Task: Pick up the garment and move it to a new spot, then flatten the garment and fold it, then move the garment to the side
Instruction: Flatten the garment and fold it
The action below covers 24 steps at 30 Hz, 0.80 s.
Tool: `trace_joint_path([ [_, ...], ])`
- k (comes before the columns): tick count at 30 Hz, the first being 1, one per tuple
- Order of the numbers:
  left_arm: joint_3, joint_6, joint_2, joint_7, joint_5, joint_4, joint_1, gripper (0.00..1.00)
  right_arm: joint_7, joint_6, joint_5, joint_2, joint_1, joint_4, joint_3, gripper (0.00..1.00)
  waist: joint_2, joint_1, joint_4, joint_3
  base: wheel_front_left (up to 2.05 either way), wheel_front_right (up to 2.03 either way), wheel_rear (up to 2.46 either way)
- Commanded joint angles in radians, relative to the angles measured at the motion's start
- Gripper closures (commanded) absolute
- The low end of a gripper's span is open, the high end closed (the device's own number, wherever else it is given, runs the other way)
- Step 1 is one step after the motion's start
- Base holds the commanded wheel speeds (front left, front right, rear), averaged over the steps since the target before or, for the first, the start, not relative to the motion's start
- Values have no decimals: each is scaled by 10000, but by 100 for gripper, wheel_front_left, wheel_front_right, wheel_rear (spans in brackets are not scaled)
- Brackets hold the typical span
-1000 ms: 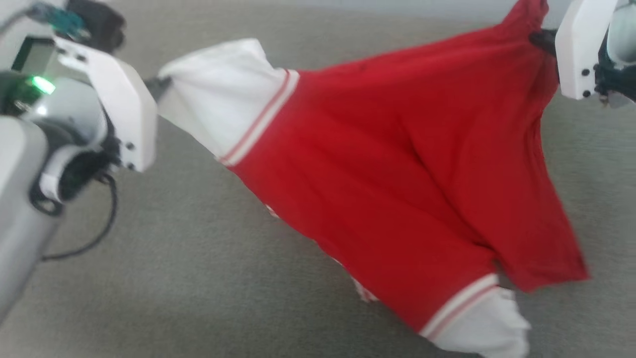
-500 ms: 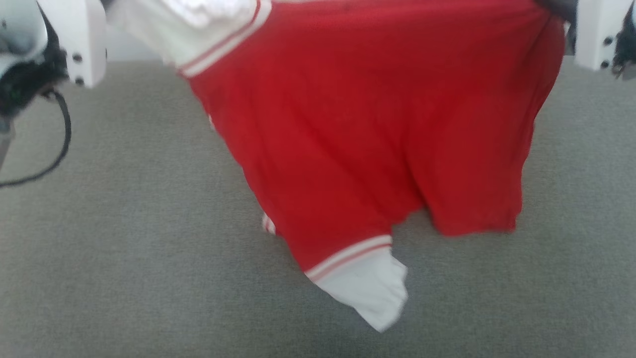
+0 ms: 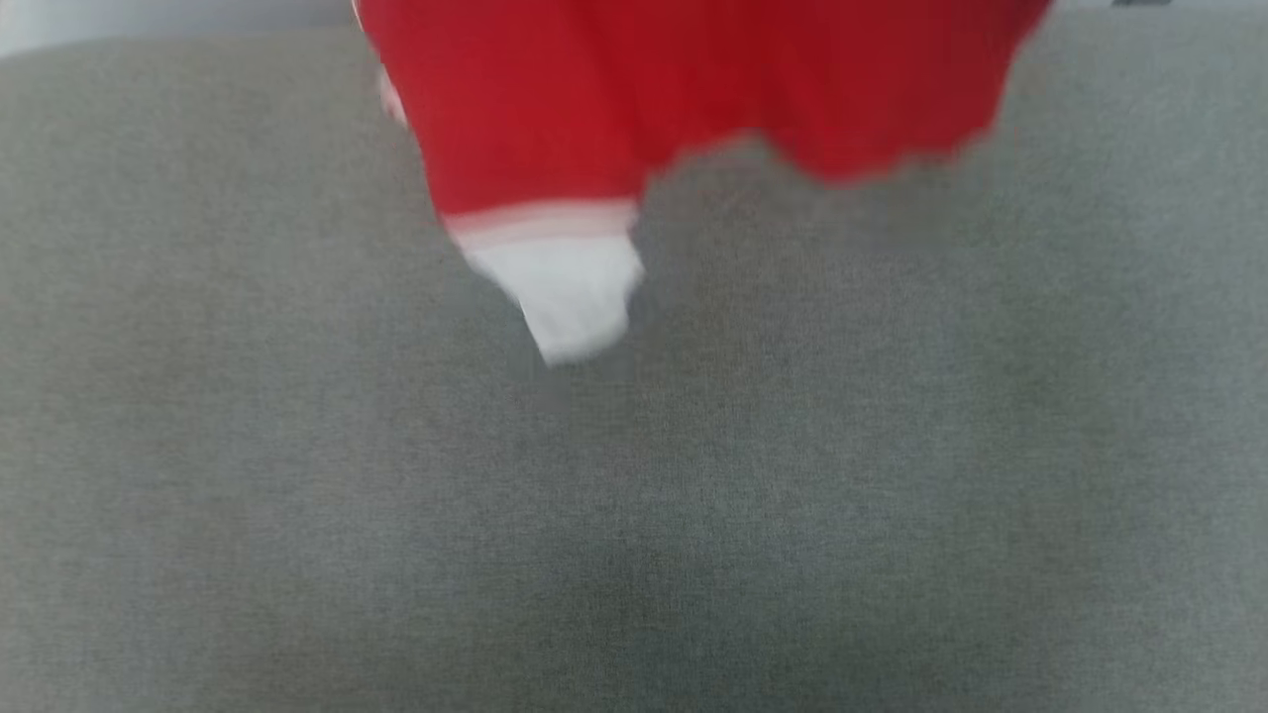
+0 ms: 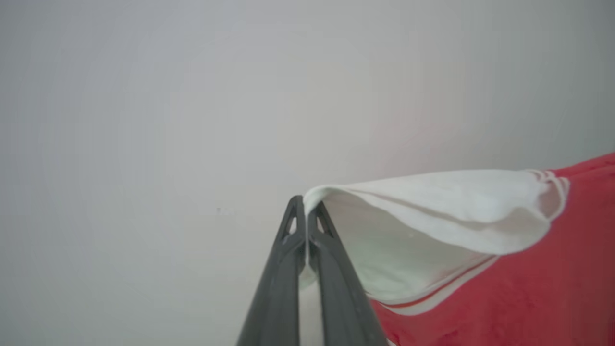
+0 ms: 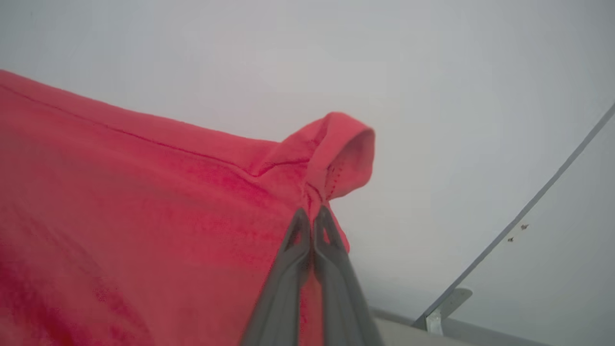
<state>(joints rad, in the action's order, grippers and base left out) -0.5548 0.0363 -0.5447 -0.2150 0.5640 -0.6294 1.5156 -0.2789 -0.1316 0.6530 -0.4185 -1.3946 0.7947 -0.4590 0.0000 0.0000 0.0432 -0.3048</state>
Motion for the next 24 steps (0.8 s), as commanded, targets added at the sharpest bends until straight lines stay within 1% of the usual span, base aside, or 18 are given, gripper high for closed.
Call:
trace_joint_path([
  [1, -14, -27, -3, 670, -369, -142, 487, 100, 476, 19, -259, 89, -273, 180, 123, 100, 0, 0, 61, -430, 0, 0, 0],
  [2, -5, -152, 131, 1822, -775, -619, 1033, 100, 1515, 19, -872, 266, -647, 470, 279, 100, 0, 0, 53, -668, 0, 0, 0],
  [3, -72, -153, 170, 2555, -1049, -720, 1325, 100, 2040, 19, -1170, 320, -802, 592, 343, 100, 0, 0, 34, -773, 0, 0, 0],
  [5, -33, -329, 313, 3672, -1319, -1125, 1707, 100, 3003, 19, -1775, 441, -1082, 813, 382, 100, 0, 0, -21, -925, 0, 0, 0],
  [6, -62, -329, 401, 4138, -1454, -1272, 1888, 100, 3329, 19, -1969, 523, -1139, 977, 408, 100, 0, 0, -57, -981, 0, 0, 0],
  [8, -127, -171, 564, 4494, -1527, -1657, 2013, 100, 3724, 18, -2284, 665, -1141, 1271, 349, 100, 0, 0, -141, -1043, 0, 0, 0],
  [10, -228, 69, 683, 4605, -1483, -2095, 1845, 100, 3661, 18, -2280, 844, -922, 1616, 233, 100, 0, 0, -232, -1045, 0, 0, 0],
  [12, -398, 352, 789, 4468, -1365, -2609, 1498, 100, 3413, 18, -2152, 984, -605, 1857, -41, 100, 0, 0, -303, -997, 0, 0, 0],
  [14, -607, 634, 903, 3926, -1112, -3122, 966, 100, 3103, 18, -1839, 1036, -241, 1997, -258, 100, 0, 0, -396, -930, 0, 0, 0],
  [16, -728, 795, 1001, 3275, -765, -3434, 481, 100, 2697, 19, -1523, 1024, 251, 2030, -587, 100, 0, 0, -506, -855, 0, 0, 0],
  [17, -847, 837, 987, 2915, -653, -3535, 211, 100, 2532, 18, -1310, 1036, 508, 1972, -722, 100, 0, 0, -537, -820, 0, 0, 0],
  [18, -933, 871, 974, 2650, -487, -3583, -70, 100, 2350, 18, -1232, 934, 715, 1868, -936, 100, 0, 0, -586, -779, 0, 0, 0],
  [21, -1234, 931, 986, 1696, -30, -3539, -1133, 100, 1765, 18, -503, 713, 1476, 1547, -1284, 100, 0, 0, -675, -627, 0, 0, 0],
  [22, -1234, 931, 986, 1696, -30, -3539, -1133, 100, 1765, 18, -503, 713, 1476, 1547, -1284, 100, 0, 0, -675, -627, 0, 0, 0],
  [24, -1368, 924, 984, 1003, 495, -3281, -1882, 100, 1410, 18, -122, 550, 2006, 1211, -1616, 100, 0, 0, -740, -495, 0, 0, 0],
])
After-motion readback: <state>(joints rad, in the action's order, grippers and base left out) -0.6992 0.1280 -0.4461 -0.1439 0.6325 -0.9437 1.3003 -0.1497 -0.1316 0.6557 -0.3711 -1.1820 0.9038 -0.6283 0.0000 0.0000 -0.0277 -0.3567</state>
